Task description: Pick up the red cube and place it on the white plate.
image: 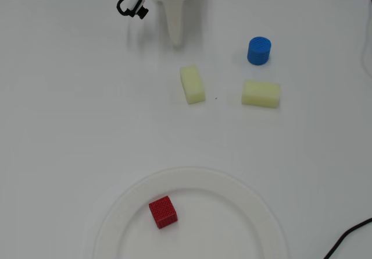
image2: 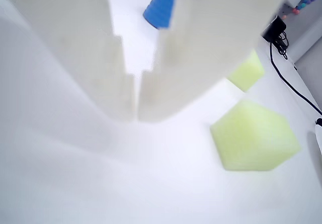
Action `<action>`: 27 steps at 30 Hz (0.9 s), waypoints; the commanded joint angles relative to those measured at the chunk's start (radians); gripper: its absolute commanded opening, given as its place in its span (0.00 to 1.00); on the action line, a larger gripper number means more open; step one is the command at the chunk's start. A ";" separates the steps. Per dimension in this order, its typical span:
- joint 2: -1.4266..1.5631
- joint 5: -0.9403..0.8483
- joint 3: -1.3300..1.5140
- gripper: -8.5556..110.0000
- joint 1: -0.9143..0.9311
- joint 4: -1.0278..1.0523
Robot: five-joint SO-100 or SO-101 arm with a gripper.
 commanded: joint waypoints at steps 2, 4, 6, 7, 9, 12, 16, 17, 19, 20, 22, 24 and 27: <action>0.009 -0.026 -0.005 0.07 -0.043 0.005; 0.009 -0.023 -0.005 0.07 -0.043 0.005; 0.009 -0.020 -0.005 0.07 -0.043 0.005; 0.009 -0.015 -0.005 0.07 -0.040 0.005; 0.009 -0.014 -0.005 0.08 -0.037 0.005; 0.009 -0.009 -0.005 0.11 -0.037 0.005; 0.009 -0.018 -0.005 0.11 -0.037 0.005; 0.009 -0.018 -0.005 0.11 -0.037 0.005; 0.009 -0.018 -0.005 0.11 -0.037 0.005; 0.009 -0.018 -0.005 0.11 -0.037 0.005; 0.009 -0.018 -0.005 0.11 -0.037 0.005; 0.009 -0.018 -0.005 0.11 -0.037 0.005; 0.009 -0.018 -0.005 0.11 -0.037 0.005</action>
